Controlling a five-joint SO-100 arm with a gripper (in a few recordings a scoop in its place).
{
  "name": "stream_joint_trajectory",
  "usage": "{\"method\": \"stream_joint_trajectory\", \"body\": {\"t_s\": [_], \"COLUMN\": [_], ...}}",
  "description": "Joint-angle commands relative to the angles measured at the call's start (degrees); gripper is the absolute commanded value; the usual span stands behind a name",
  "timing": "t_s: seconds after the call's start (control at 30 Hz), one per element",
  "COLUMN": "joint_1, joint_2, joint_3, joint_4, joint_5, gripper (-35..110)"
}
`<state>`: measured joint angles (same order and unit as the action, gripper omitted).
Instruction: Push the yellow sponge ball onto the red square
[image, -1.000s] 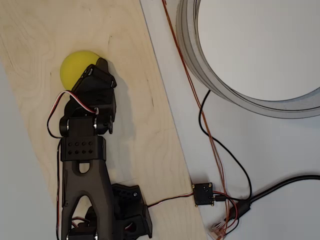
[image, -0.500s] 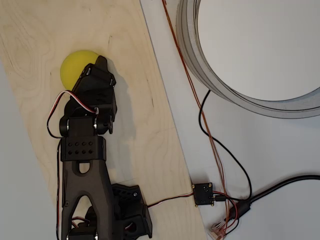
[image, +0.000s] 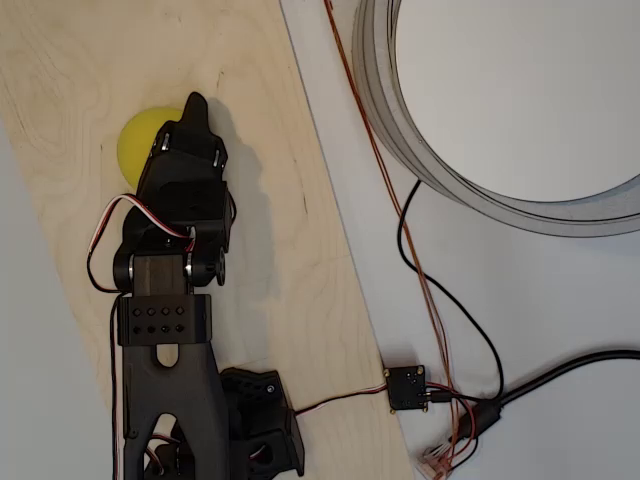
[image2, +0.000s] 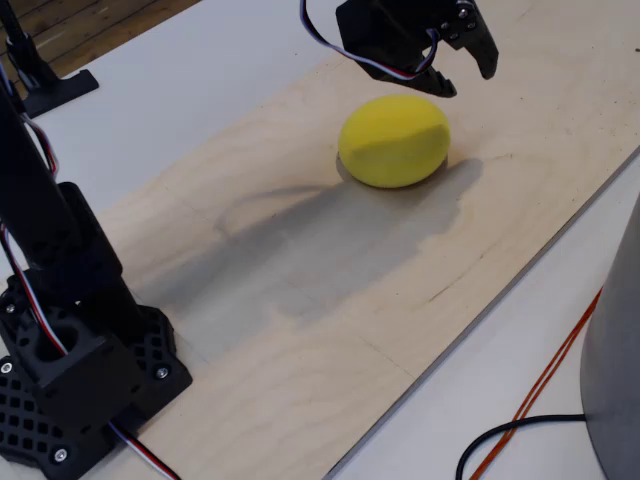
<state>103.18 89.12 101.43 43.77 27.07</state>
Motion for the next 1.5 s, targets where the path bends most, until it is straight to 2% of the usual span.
{"method": "stream_joint_trajectory", "body": {"t_s": [0.0, 0.07, 0.13, 0.17, 0.23, 0.4, 0.5, 0.77, 0.83, 0.9, 0.93, 1.0, 1.23, 1.27, 1.33, 1.47], "joint_1": [-0.79, -2.81, -5.89, -8.0, -11.87, -12.92, -11.95, -9.23, -9.14, -8.7, -8.35, -6.68, -6.59, -6.86, -8.7, -9.76], "joint_2": [8.53, 14.33, 21.27, 24.43, 26.46, 27.51, 28.65, 28.83, 29.18, 29.0, 27.86, 25.49, 24.79, 25.4, 28.04, 29.27], "joint_3": [-3.25, -2.46, 1.41, 4.13, 4.39, 7.65, 12.22, 17.05, 16.88, 14.24, 12.39, 9.4, 11.87, 13.27, 19.78, 23.29], "joint_4": [-0.26, -5.45, -15.47, -21.53, -26.63, -34.63, -39.9, -44.3, -44.38, -44.74, -43.68, -39.29, -41.22, -42.54, -49.22, -51.15], "joint_5": [-4.31, -10.81, -19.07, -22.94, -30.94, -28.92, -27.6, -29.0, -29.44, -27.86, -29.97, -27.25, -25.31, -25.22, -29.79, -30.32], "gripper": [11, 10, 10, 12, 17, 32, 34, 42, 35, 0, -1, -1, -1, 1, 31, 39]}}
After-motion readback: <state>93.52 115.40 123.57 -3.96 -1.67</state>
